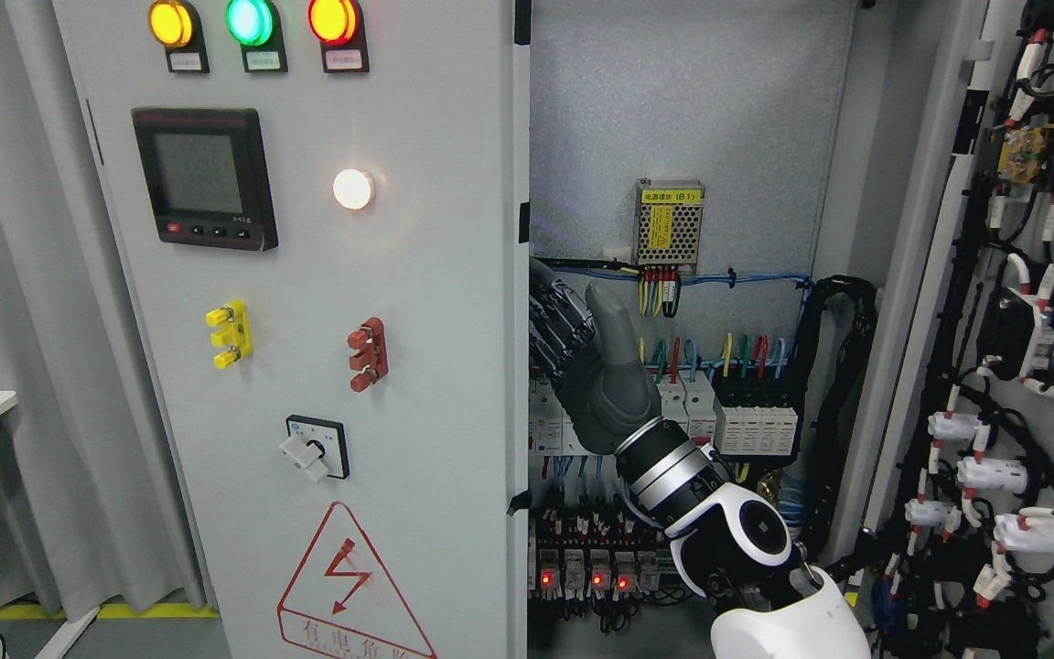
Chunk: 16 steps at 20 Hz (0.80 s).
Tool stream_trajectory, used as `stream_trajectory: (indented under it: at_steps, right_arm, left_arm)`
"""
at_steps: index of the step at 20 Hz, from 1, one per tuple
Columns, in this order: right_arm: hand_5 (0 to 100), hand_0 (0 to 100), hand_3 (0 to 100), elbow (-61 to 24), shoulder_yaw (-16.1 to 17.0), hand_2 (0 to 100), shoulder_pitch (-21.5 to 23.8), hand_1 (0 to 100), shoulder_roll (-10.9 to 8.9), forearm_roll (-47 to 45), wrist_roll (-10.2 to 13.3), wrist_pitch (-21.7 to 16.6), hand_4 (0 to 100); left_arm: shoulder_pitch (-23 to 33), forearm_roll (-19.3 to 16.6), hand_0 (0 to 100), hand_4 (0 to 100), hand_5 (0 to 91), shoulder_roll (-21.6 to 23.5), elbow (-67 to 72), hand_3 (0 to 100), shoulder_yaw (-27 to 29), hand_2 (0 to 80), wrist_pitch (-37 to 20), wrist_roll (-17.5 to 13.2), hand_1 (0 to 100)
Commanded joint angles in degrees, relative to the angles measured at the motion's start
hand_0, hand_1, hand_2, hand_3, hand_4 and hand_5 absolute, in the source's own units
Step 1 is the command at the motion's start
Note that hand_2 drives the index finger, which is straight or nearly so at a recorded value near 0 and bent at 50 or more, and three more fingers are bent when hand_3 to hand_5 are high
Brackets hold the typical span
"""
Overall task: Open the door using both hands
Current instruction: 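Pull the door outward with the right hand to swing it open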
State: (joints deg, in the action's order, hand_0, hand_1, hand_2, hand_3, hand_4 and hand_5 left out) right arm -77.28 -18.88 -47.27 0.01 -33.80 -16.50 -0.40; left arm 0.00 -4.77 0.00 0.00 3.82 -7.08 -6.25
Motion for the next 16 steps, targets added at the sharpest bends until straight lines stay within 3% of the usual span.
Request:
stream_trajectory:
  at_steps: [1,7,16]
  right_arm:
    - [0,22,0,-4.3,-0.2,0,1.9,0,-0.01,-0.1,0.2,0.1,0]
    - [0,22,0,-8.8,-3.4,0,4.8,0,-0.01,-1.1,0.2,0.1,0]
    - [0,22,0,-14.5,-13.5,0,7.3,0,-0.01,-3.6,0.2,0.2,0]
  left_arm:
    - [-1.3,0.0,30,4,0.0,1.1,0.1,3,0.0,2.7,0.2,0.0,0]
    - [-1.5,0.0,30,4,0.0,0.5,0.1,3,0.0,2.8,0.3,-0.1,0]
    - [-1.5,0.1,30,4,0.0,0.6,0.1,3,0.0,2.8,0.2,-0.2,0]
